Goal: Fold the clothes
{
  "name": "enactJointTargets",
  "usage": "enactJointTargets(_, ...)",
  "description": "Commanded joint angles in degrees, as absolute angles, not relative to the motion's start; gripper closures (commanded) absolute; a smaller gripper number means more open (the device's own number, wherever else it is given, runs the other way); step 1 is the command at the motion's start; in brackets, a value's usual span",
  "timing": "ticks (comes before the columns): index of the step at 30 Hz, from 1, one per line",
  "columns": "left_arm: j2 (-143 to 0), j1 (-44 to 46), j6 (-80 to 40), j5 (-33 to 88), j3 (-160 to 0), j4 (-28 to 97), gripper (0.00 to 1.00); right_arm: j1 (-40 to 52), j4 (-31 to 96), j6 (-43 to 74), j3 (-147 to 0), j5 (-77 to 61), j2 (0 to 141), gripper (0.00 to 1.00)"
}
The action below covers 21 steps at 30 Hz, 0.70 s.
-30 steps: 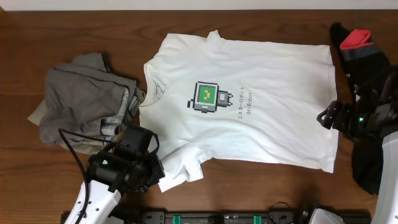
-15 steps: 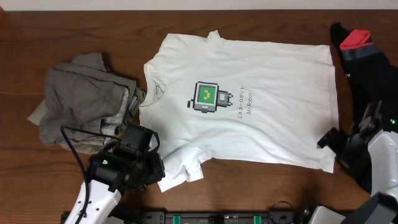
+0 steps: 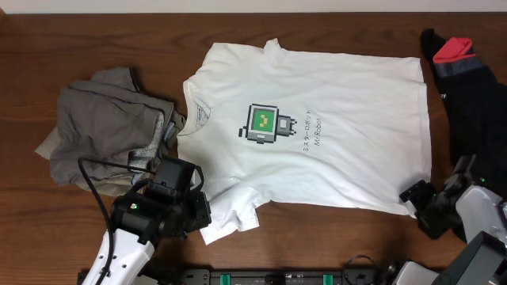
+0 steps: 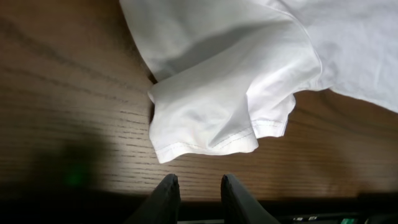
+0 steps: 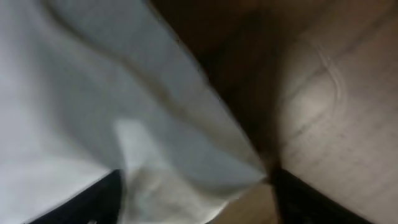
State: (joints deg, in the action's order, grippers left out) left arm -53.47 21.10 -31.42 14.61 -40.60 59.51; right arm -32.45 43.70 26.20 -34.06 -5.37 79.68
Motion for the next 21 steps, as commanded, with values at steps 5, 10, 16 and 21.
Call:
enactJointTargets(5, -53.47, 20.93, -23.66, 17.54, -41.21, 59.44, 0.75, -32.84, 43.11, 28.01, -33.80, -7.20, 79.77, 0.80)
enactJointTargets(10, -53.47, 22.79, -17.96, 21.10, -41.21, 59.40, 0.75, -32.84, 50.76, 21.78, -39.00, -9.26, 79.72, 0.98)
enactJointTargets(16, -53.60, 29.45, -13.78, 21.39, -41.21, 58.96, 0.75, -32.82, 57.84, 18.04, -46.65, -9.69, 79.72, 0.99)
enactJointTargets(21, -56.55, 35.27, -13.58, 20.93, -41.17, 57.54, 0.71, -32.84, 58.11, 17.91, -48.01, -10.26, 79.72, 0.98)
